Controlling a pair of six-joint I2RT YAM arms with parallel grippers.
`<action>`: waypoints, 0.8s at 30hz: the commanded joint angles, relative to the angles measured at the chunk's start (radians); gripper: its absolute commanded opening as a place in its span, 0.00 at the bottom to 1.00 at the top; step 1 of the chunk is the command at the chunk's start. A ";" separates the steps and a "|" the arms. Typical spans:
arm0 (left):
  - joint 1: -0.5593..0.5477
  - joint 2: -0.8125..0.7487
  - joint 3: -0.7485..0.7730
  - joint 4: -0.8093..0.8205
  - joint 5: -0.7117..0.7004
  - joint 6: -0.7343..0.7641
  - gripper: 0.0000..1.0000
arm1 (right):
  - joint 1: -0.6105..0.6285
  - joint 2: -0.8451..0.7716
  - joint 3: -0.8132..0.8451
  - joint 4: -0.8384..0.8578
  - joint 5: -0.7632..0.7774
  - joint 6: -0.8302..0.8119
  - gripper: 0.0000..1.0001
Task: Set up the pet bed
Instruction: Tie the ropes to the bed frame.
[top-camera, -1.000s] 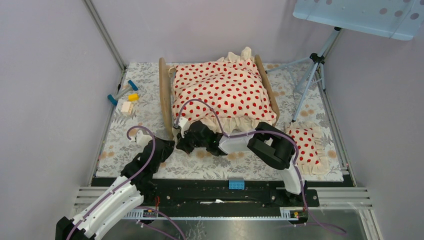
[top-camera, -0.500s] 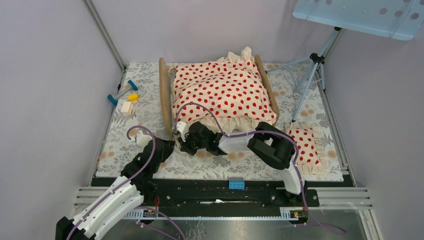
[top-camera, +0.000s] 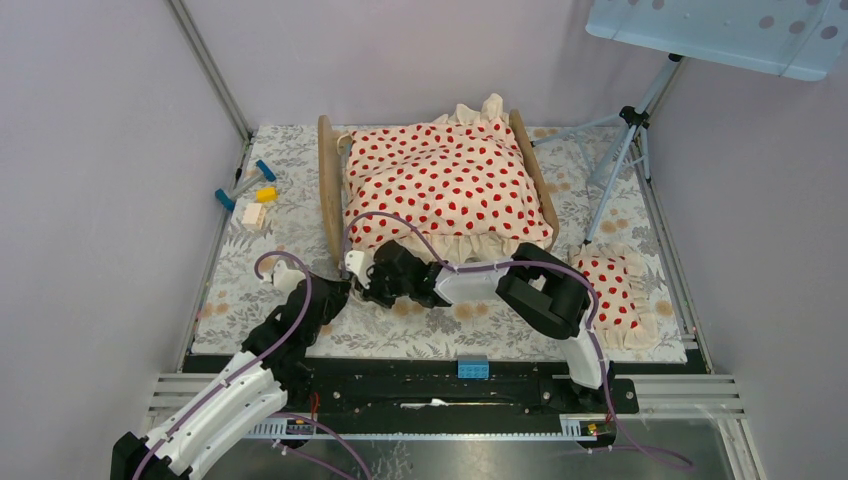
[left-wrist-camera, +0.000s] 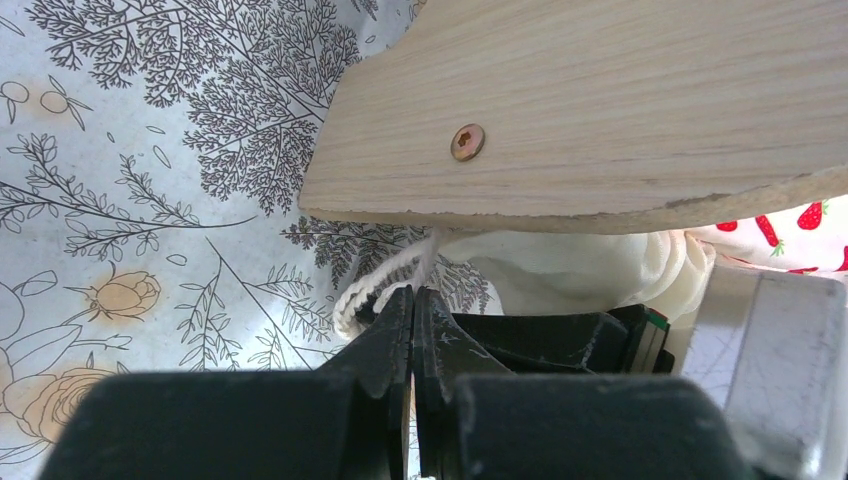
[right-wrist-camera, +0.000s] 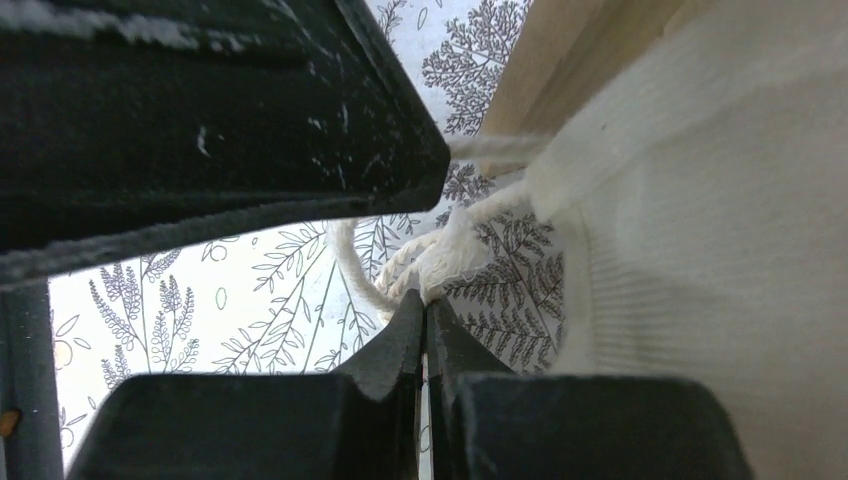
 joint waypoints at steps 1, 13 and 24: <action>-0.001 0.007 0.039 0.004 0.033 0.024 0.00 | -0.010 -0.029 0.054 -0.036 -0.025 -0.100 0.01; -0.001 0.011 0.024 0.044 0.074 0.024 0.00 | -0.008 -0.033 0.061 -0.018 -0.044 -0.123 0.00; -0.002 0.016 0.013 0.048 0.088 0.031 0.00 | -0.008 -0.035 0.089 -0.008 -0.091 -0.079 0.00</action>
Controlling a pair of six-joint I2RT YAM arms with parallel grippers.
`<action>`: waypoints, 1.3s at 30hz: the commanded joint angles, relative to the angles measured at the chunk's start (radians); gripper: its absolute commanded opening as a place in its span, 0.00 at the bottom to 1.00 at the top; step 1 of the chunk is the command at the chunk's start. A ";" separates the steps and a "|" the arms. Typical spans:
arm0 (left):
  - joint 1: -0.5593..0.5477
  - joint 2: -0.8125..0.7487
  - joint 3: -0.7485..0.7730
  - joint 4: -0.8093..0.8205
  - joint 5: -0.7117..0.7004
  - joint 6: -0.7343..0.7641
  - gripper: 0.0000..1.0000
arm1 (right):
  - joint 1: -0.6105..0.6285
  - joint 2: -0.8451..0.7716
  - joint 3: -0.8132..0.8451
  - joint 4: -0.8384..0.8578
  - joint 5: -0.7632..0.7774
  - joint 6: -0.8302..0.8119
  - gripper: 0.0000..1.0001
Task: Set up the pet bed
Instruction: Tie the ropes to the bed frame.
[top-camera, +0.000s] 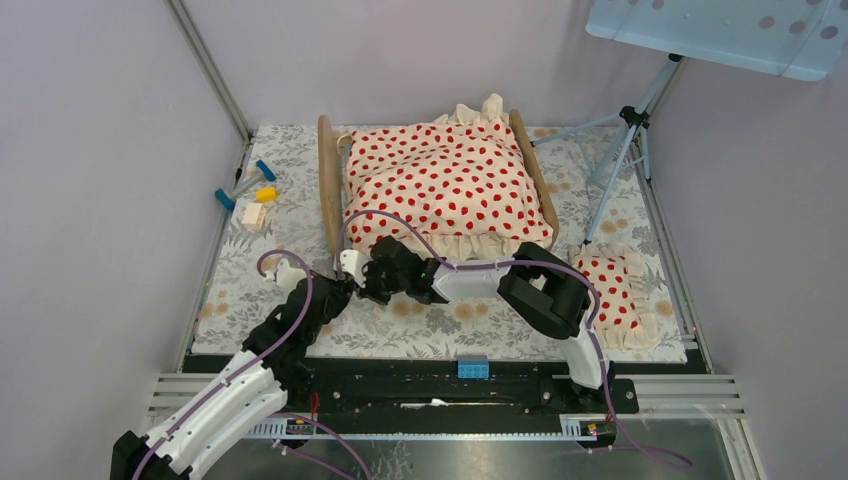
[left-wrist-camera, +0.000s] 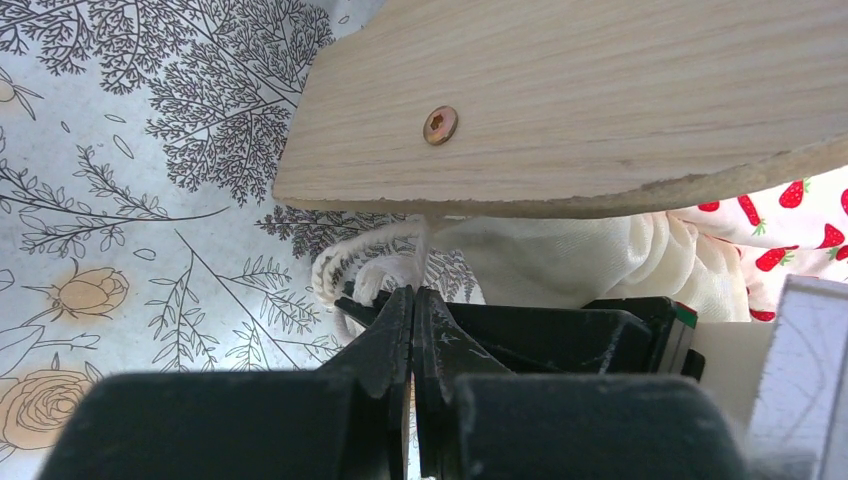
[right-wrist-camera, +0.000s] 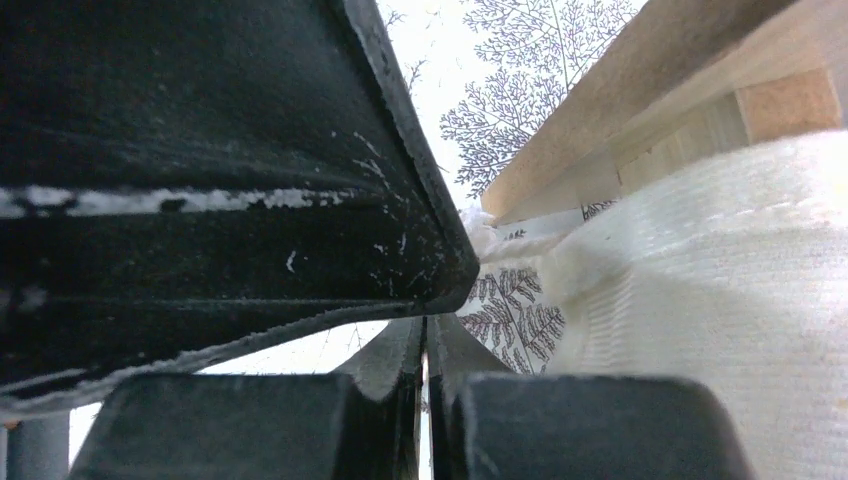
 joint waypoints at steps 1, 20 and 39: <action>-0.001 0.012 0.012 0.020 0.045 0.023 0.00 | -0.009 -0.037 0.033 0.026 -0.044 0.027 0.00; -0.001 0.014 0.024 -0.018 0.067 0.026 0.20 | -0.009 -0.046 -0.083 0.290 -0.027 0.191 0.00; -0.001 -0.035 0.058 -0.101 0.066 0.008 0.57 | -0.009 -0.009 -0.111 0.477 -0.027 0.307 0.00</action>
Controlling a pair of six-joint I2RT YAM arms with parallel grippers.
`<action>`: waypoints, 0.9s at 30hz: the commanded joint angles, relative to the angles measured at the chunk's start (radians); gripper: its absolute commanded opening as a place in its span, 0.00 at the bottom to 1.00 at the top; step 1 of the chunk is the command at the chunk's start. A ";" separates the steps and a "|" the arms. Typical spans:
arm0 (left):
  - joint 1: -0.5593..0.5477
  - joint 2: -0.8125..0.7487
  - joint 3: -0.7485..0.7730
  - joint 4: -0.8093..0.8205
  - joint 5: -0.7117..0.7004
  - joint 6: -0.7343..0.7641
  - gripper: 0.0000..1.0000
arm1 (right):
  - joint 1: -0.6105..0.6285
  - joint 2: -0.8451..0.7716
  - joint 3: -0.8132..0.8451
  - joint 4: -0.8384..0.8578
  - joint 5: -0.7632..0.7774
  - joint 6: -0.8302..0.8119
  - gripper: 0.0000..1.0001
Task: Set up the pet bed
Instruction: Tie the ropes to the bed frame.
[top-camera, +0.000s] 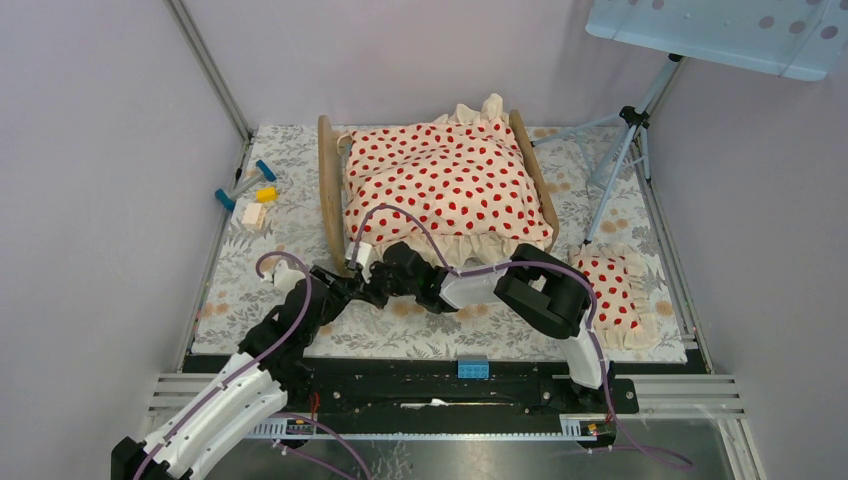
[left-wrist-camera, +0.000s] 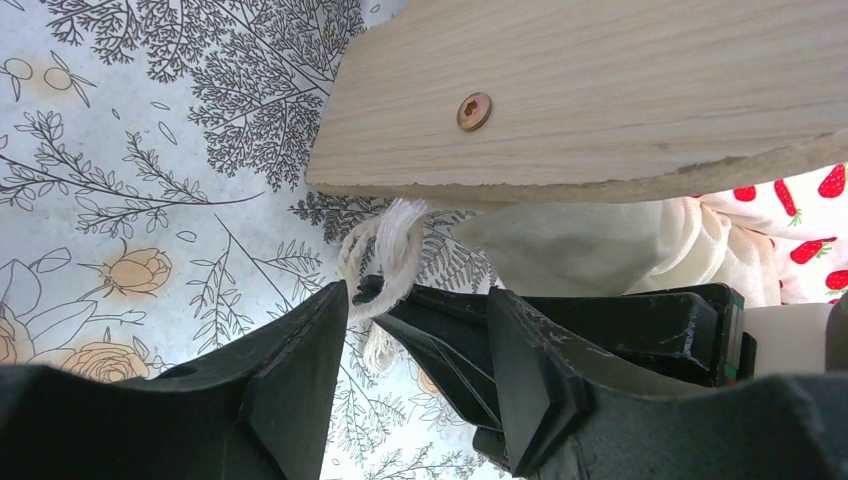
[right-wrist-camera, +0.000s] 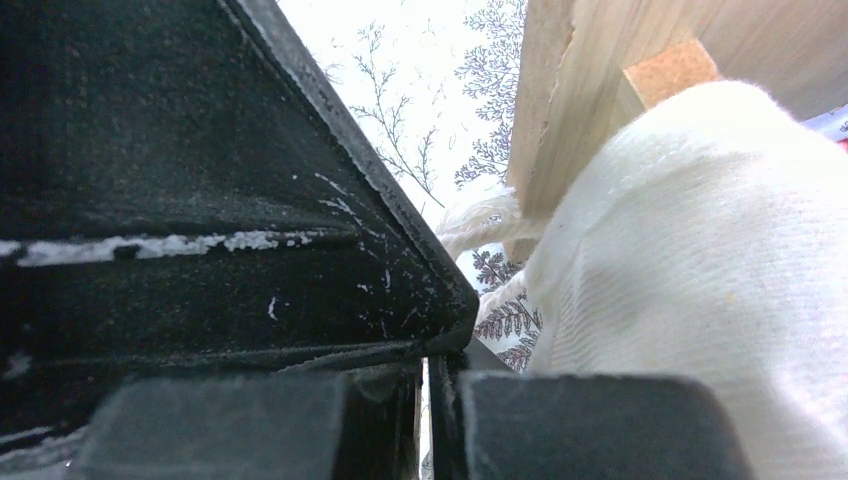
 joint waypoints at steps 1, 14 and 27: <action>-0.007 -0.012 0.034 -0.004 0.052 -0.009 0.57 | -0.005 -0.005 0.020 0.139 0.001 0.030 0.00; -0.007 -0.026 0.014 0.014 0.085 -0.035 0.58 | -0.005 0.033 0.043 0.209 -0.002 0.079 0.00; -0.007 -0.054 -0.015 0.020 0.137 -0.057 0.58 | -0.005 0.054 0.036 0.315 0.010 0.176 0.00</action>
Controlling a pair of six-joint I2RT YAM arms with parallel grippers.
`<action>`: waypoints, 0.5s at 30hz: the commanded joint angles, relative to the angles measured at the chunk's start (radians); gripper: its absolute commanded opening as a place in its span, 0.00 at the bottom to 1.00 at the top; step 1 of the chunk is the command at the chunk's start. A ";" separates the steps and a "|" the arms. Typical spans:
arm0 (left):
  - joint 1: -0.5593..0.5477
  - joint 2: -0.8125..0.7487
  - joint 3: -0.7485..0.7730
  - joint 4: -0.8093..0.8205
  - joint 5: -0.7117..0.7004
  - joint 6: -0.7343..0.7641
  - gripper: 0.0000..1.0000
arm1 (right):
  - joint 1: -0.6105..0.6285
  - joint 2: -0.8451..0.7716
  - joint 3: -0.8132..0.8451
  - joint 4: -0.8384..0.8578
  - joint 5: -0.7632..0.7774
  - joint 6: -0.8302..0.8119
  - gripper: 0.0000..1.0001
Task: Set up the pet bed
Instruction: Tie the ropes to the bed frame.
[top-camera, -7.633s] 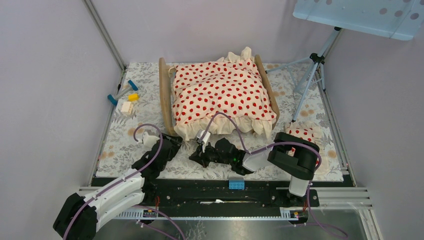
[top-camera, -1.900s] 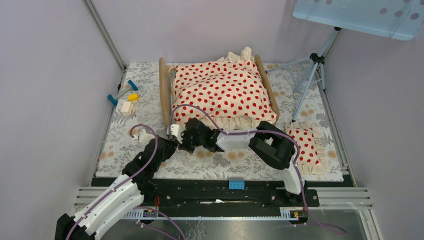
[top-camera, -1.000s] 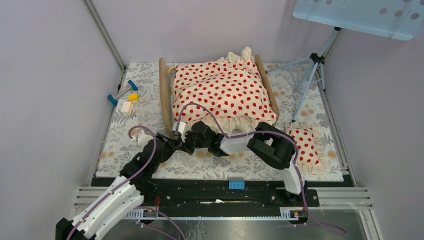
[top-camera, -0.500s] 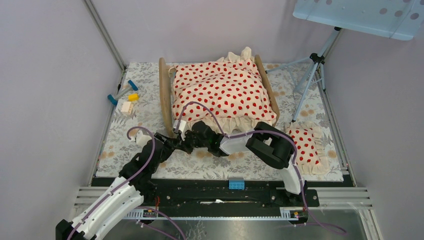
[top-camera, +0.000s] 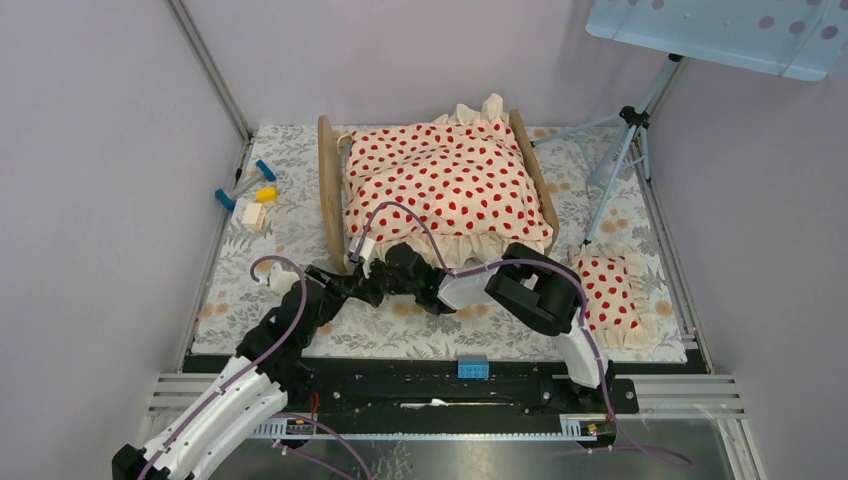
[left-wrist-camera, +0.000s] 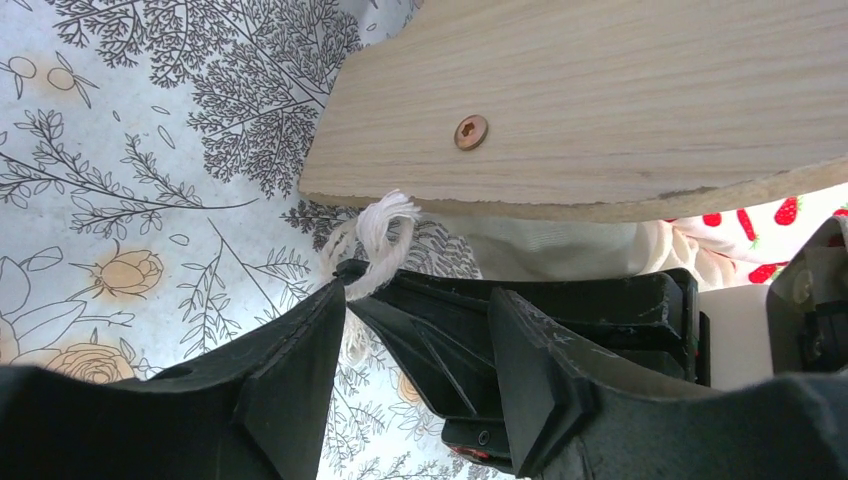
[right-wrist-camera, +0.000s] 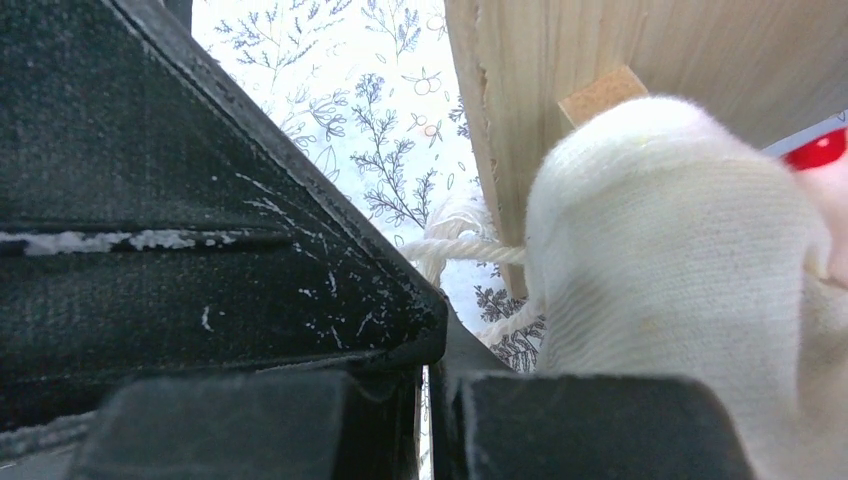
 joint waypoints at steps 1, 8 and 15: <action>-0.019 -0.020 -0.008 0.024 0.145 -0.008 0.58 | 0.000 0.002 0.035 0.170 0.007 0.043 0.00; -0.018 -0.035 0.004 0.019 0.153 -0.012 0.58 | 0.000 0.022 0.056 0.176 0.014 0.057 0.00; -0.019 -0.032 0.008 0.044 0.176 -0.015 0.58 | 0.000 0.048 0.071 0.174 0.006 0.067 0.00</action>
